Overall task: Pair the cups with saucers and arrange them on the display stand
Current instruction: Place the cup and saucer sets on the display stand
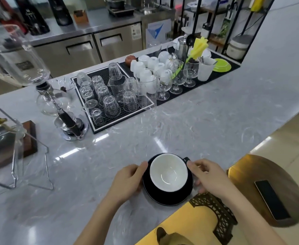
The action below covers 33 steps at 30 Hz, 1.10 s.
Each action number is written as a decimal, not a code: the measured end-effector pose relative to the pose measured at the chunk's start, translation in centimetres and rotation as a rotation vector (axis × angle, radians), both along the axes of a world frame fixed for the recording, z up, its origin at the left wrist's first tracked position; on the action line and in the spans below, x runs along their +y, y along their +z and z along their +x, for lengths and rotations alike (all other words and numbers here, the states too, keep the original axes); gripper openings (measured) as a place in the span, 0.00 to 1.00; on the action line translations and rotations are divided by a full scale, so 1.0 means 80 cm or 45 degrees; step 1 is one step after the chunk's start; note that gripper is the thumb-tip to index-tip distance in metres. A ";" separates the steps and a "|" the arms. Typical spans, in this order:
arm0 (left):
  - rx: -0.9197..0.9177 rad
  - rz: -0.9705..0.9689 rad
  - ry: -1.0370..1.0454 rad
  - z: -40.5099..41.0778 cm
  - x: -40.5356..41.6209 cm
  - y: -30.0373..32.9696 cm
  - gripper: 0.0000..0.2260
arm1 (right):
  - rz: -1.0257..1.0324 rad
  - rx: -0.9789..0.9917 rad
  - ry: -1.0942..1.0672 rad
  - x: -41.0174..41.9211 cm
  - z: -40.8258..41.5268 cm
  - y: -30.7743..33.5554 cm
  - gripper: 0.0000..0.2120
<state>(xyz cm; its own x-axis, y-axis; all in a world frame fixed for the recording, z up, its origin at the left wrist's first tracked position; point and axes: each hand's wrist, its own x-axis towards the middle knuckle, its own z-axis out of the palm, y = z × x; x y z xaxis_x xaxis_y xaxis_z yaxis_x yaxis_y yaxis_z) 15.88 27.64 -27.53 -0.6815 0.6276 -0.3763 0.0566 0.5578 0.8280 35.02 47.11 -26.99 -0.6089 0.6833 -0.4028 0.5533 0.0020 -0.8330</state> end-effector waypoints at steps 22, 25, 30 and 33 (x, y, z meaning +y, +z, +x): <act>-0.244 -0.105 -0.049 -0.003 0.016 0.000 0.30 | -0.237 -0.115 0.225 0.011 -0.016 -0.013 0.31; -0.272 -0.062 -0.039 -0.005 0.020 -0.004 0.26 | -0.206 -0.131 0.226 0.013 -0.017 -0.018 0.32; -0.275 -0.029 0.014 -0.004 0.018 -0.010 0.25 | -0.141 -0.140 0.217 0.008 -0.022 -0.019 0.33; -0.280 -0.006 0.046 -0.004 0.010 -0.012 0.25 | -0.124 -0.139 0.236 0.002 -0.028 -0.014 0.35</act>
<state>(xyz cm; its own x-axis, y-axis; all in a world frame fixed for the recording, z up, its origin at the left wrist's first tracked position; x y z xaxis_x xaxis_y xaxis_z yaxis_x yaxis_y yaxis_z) 15.56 28.41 -28.48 -0.6048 0.6019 -0.5215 -0.1456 0.5602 0.8155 32.80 47.25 -28.07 -0.6697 0.5184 -0.5318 0.6377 0.0344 -0.7695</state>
